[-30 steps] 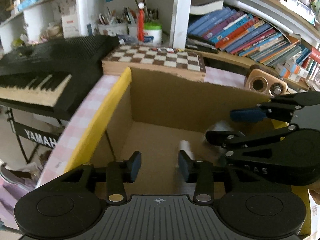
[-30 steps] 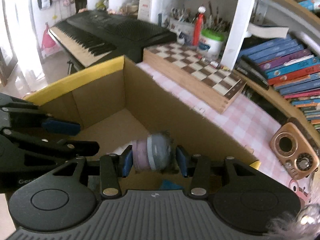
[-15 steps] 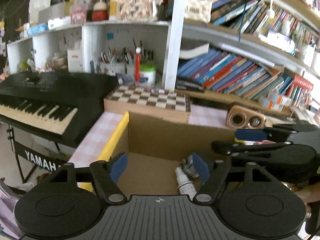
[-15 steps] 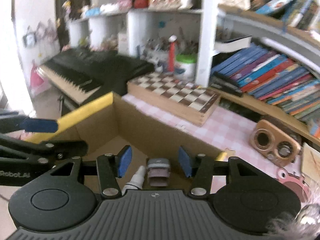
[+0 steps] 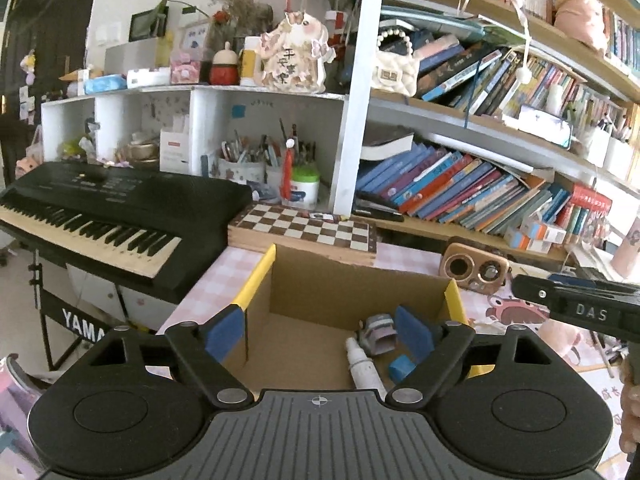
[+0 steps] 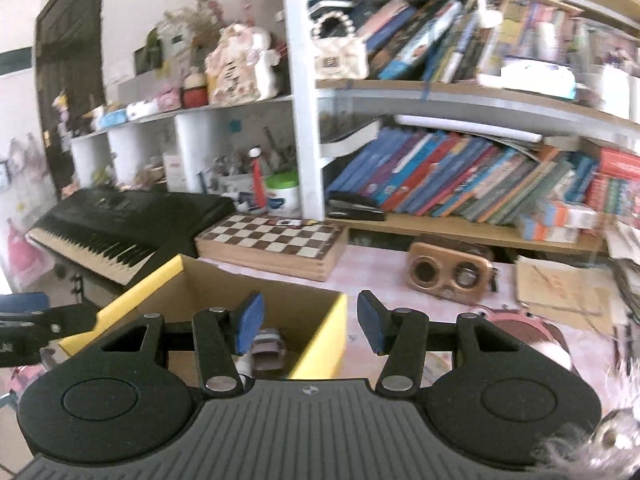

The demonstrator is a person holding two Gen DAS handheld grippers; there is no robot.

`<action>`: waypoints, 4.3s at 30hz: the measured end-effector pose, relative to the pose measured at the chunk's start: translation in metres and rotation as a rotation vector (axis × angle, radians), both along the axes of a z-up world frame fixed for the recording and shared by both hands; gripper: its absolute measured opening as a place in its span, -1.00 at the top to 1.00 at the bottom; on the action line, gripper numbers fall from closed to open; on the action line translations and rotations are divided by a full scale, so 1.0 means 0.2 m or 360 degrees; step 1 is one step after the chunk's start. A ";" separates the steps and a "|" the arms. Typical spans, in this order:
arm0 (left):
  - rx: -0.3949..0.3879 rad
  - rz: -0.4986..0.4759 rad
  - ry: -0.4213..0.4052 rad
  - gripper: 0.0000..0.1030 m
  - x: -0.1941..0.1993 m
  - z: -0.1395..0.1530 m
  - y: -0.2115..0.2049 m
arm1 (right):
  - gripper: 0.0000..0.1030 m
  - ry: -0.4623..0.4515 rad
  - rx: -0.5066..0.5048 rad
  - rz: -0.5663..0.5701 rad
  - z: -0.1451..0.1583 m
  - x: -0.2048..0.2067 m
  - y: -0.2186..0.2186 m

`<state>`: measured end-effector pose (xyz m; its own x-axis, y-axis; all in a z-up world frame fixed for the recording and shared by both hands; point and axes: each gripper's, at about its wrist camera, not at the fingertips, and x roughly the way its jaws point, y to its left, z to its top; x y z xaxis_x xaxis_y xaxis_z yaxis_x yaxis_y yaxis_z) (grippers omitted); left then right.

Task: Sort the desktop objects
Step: 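Withdraw both tools from the box back toward the table, then move both tools toward the black binder clip and yellow tape roll, then grasp the black binder clip with the right gripper while the left grasps the yellow tape roll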

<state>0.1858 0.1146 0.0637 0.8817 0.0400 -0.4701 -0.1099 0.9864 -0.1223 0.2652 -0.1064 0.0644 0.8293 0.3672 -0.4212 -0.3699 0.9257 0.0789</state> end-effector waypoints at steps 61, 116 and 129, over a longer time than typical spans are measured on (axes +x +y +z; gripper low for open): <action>-0.0074 -0.0425 0.0366 -0.68 -0.71 -0.33 -0.32 | -0.12 0.0418 -0.0140 -0.0316 -0.41 -1.15 -0.25; 0.0011 -0.0406 0.0317 -0.68 0.14 -0.30 -1.13 | -0.24 0.0473 -0.0183 -0.0216 -0.49 -0.36 -0.98; 0.0100 -0.0253 0.0335 -0.68 0.30 -0.28 -1.15 | -0.37 0.0419 -0.0188 0.0079 -0.59 -0.09 -0.93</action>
